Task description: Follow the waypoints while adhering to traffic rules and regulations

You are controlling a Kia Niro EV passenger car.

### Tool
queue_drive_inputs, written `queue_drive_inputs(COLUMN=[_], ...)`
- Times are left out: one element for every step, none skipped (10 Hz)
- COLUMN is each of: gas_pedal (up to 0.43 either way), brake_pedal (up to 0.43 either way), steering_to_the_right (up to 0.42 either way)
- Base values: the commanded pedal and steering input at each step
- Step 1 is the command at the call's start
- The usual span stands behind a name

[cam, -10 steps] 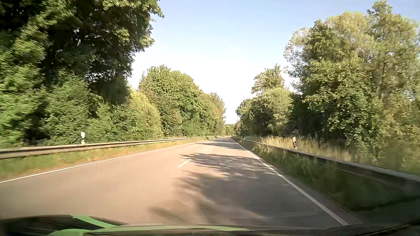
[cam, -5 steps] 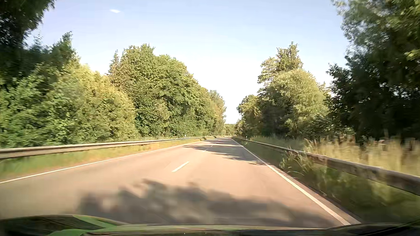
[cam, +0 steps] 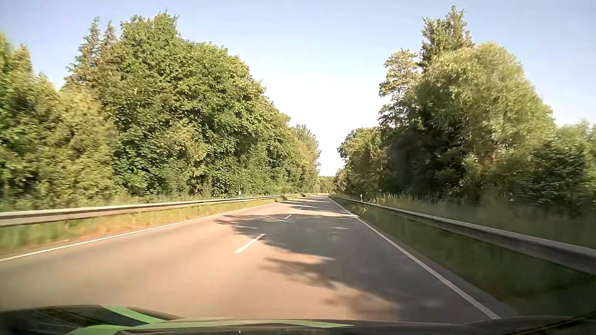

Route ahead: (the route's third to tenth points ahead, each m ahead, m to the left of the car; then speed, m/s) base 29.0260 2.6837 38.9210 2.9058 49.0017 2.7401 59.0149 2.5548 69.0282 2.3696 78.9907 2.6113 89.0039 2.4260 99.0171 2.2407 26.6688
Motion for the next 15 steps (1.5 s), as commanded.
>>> queue_drive_inputs(gas_pedal=[0.299,0.299,0.287,0.268,0.26,0.26,0.26,0.268,0.28,0.287,0.299,0.311,0.311,0.299,0.26], brake_pedal=[0.0,0.0,0.0,0.0,0.0,0.0,0.0,0.0,0.0,0.0,0.0,0.0,0.0,0.0,0.0], steering_to_the_right=[-0.001,-0.001,0.0,-0.001,-0.001,-0.001,-0.001,-0.001,-0.001,-0.001,-0.001,-0.001,-0.001,-0.001,-0.002])
